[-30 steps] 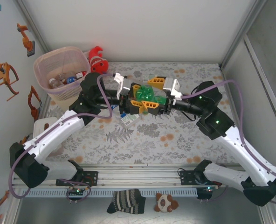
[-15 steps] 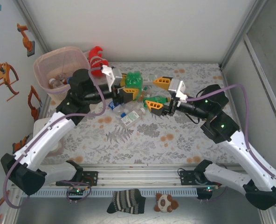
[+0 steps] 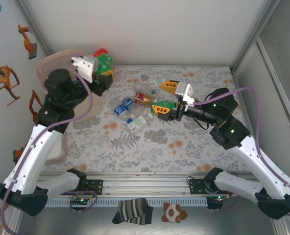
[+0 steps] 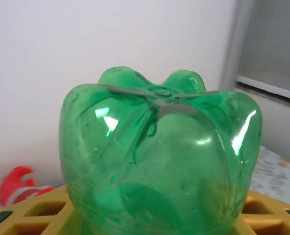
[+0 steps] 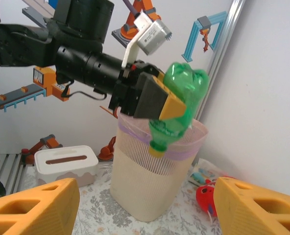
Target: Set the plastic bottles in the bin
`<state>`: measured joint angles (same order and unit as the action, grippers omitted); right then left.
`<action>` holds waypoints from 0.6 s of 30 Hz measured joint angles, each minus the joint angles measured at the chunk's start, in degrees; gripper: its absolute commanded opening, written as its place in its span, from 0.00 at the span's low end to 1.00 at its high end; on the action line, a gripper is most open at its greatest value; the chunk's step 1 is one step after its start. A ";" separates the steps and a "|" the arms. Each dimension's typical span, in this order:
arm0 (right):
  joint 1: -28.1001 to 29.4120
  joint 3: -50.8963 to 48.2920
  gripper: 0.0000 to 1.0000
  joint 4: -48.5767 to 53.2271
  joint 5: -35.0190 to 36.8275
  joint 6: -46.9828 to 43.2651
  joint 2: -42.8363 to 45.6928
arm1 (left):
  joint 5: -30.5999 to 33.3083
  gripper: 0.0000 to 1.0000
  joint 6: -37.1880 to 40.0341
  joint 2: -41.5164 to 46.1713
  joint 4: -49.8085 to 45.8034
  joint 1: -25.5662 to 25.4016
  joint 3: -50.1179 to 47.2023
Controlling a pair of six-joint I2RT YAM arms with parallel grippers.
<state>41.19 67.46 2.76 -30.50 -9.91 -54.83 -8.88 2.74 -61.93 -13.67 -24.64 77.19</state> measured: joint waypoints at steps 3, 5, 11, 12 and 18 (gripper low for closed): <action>0.00 0.00 0.71 0.00 -0.02 0.00 -0.24 | 3.56 0.43 -0.52 0.02 -1.14 3.37 1.64; 0.00 0.00 0.71 0.00 -0.04 0.02 -0.39 | 5.60 0.44 -1.29 -0.33 -2.29 5.77 2.95; 0.00 0.00 0.70 0.04 -0.04 0.02 -0.66 | 9.53 0.44 -5.09 -4.11 -5.60 13.25 8.26; 0.00 0.00 0.70 0.07 -0.02 0.02 -0.66 | 9.94 0.44 -5.95 -4.68 -5.60 14.29 8.50; 0.00 0.00 0.70 0.94 -0.02 0.02 -0.66 | 17.64 0.45 -9.73 -9.09 -5.68 16.87 9.07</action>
<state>41.19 67.46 3.70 -30.52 -9.89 -55.48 8.75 -6.98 -71.02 -19.35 -7.77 86.26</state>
